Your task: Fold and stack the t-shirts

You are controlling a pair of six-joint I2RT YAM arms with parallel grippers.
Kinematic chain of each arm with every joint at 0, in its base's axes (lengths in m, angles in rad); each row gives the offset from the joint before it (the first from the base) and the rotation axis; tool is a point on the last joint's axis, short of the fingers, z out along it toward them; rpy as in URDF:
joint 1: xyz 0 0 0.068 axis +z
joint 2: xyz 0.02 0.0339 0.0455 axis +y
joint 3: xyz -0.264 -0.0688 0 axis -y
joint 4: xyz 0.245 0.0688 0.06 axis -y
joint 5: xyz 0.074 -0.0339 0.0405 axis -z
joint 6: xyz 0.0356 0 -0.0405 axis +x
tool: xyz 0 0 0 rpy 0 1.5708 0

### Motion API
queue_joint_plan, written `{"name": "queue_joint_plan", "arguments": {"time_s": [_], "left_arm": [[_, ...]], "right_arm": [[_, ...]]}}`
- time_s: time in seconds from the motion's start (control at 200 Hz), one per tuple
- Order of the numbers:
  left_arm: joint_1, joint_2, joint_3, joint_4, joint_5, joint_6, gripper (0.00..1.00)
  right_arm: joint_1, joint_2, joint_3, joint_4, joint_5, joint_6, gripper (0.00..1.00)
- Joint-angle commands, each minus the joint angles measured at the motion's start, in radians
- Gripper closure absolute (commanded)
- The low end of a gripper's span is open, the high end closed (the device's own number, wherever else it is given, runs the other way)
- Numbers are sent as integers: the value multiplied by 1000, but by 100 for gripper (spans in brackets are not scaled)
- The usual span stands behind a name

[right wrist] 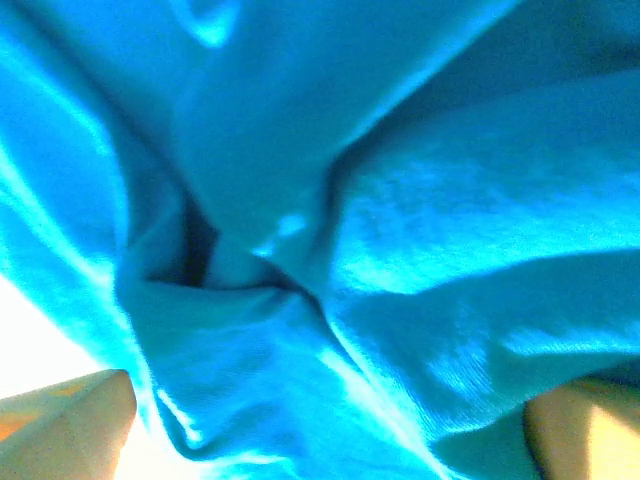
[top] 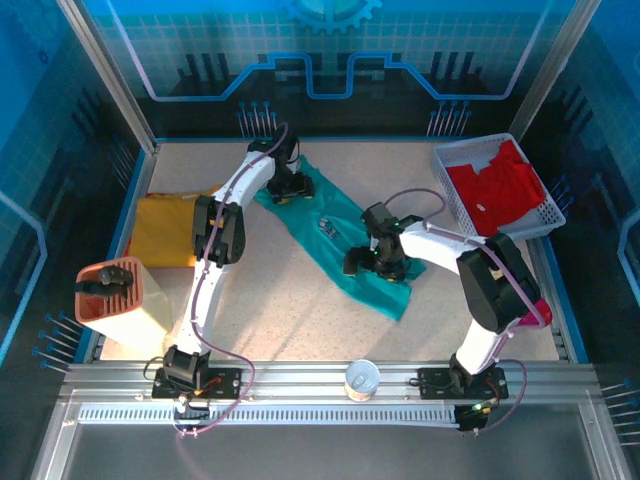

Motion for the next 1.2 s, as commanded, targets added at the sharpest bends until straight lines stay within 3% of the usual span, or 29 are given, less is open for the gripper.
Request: {"name": "queue_joint_plan", "arguments": {"time_s": [0.0,0.48,0.61,0.755,0.901,1.006,1.196], "left_arm": [[-13,32,38,1,47,17,32],[-65,57,128,46,92,-20,31],[-66,28,125,30,88,-4,31],[-61,-79,80,27,67,16,24],[-52,-258,-94,84,48,7,19],[-50,-430,-347,214,28,-21,10],[-35,-697,-778,382,11,-83,7]], "right_arm": [[66,26,-74,109,-119,121,0],[346,64,-100,346,-95,408,0],[354,26,-61,268,-31,369,1],[332,-64,-1,115,90,273,1],[303,-134,80,-16,226,137,0],[257,-150,121,-41,257,67,0],[190,-103,241,-75,290,-80,0]]}}
